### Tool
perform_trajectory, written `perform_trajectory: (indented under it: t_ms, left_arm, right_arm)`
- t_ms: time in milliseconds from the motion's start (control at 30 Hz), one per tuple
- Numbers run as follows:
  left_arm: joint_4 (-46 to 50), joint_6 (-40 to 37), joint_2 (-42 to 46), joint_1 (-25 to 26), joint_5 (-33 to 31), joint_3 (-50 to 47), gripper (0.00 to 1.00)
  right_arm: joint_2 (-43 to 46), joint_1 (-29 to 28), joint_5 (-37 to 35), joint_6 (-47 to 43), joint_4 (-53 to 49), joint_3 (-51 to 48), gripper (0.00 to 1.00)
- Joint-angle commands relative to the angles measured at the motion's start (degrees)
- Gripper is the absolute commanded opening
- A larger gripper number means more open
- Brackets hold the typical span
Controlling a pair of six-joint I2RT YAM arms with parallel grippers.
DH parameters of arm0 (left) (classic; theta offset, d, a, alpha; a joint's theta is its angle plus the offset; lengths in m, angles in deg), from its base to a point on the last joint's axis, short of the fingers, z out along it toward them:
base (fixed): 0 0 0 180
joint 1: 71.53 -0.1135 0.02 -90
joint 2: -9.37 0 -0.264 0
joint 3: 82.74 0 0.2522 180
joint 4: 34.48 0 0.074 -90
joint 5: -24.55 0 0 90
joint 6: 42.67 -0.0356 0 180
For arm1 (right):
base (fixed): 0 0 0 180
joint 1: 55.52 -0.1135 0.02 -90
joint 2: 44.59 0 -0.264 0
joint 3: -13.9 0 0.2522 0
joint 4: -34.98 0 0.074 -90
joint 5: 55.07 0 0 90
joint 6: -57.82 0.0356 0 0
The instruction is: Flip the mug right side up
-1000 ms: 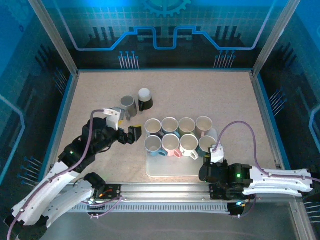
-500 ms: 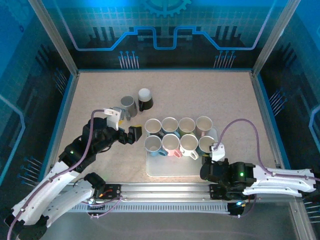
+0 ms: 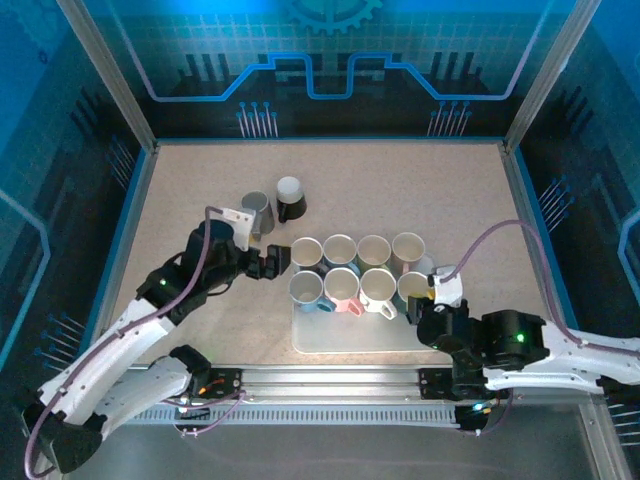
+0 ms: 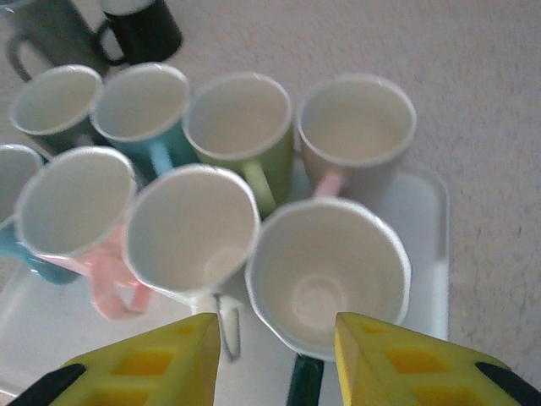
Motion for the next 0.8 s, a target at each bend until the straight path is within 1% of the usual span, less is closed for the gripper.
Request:
perform_trajectory:
  t_ms: [0, 67, 167, 200, 233, 267, 400, 433, 467, 533, 600, 700, 767]
  left_arm:
    - [3.4, 3.7, -3.4, -2.9, -1.1, 5.2, 0.99]
    - [3.5, 3.7, -6.3, -4.9, -0.7, 6.8, 0.99]
    - [4.3, 4.4, -11.7, -9.7, 0.4, 9.8, 0.99]
    - [4.2, 4.2, -13.3, -11.3, 0.7, 10.6, 0.99]
    - [4.0, 4.1, -14.6, -12.4, 0.7, 11.2, 0.99]
    - [3.6, 3.9, -16.1, -13.9, 0.6, 11.8, 0.99]
    - [2.5, 2.5, -22.9, -17.2, -1.2, 14.1, 0.99]
    - [2.8, 2.0, -24.9, -17.6, -0.9, 15.2, 0.99]
    - [3.1, 1.0, -26.8, -17.8, -0.2, 16.2, 0.99]
    - [3.8, -0.6, -30.1, -17.9, 0.1, 17.8, 0.99]
    - [4.0, -1.9, -33.4, -18.2, 0.3, 18.9, 0.99]
    - [3.8, -2.9, -37.7, -18.7, 1.2, 20.5, 0.99]
    - [4.0, -3.3, -40.1, -18.7, 0.8, 21.9, 0.99]
  right_arm:
    - [-4.8, 1.2, 0.5, -14.9, 6.5, 5.0, 0.41]
    - [-8.0, 2.0, 2.9, -20.2, 10.2, 7.7, 0.41]
    - [-12.4, 3.4, 8.2, -29.6, 17.9, 9.6, 0.42]
    - [-14.0, 3.5, 8.4, -31.3, 19.9, 9.9, 0.45]
    - [-15.4, 3.8, 7.6, -30.9, 20.3, 10.6, 0.48]
    - [-17.3, 5.0, 8.3, -31.2, 21.2, 11.5, 0.49]
    - [-23.7, 10.2, 18.0, -30.1, 22.7, 15.3, 0.53]
    - [-24.7, 11.1, 21.1, -30.8, 23.9, 15.7, 0.55]
    - [-25.5, 11.5, 22.5, -31.5, 24.8, 16.0, 0.57]
    - [-25.9, 11.7, 22.2, -32.4, 26.5, 15.9, 0.65]
    - [-25.2, 12.1, 22.7, -33.7, 28.5, 15.1, 0.7]
    - [-23.9, 13.1, 24.2, -34.9, 30.4, 13.9, 0.74]
    - [-23.5, 13.7, 23.9, -34.8, 30.8, 13.5, 0.75]
